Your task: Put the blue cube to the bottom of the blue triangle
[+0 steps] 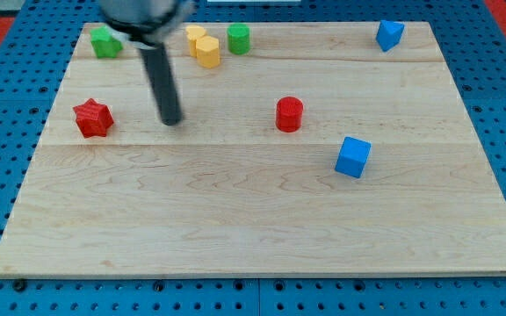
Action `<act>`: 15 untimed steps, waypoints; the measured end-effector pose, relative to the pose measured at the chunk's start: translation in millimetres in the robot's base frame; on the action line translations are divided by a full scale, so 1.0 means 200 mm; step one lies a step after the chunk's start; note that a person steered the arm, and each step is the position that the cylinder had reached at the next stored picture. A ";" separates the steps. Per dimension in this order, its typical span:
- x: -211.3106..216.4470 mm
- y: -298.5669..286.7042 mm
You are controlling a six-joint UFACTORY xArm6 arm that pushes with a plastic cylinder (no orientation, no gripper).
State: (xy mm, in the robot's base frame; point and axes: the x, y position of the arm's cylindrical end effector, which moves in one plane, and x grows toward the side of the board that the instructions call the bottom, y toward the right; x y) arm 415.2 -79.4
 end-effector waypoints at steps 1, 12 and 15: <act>0.25 0.39; 0.25 1.23; 0.28 1.38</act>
State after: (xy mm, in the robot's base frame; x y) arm 470.8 195.7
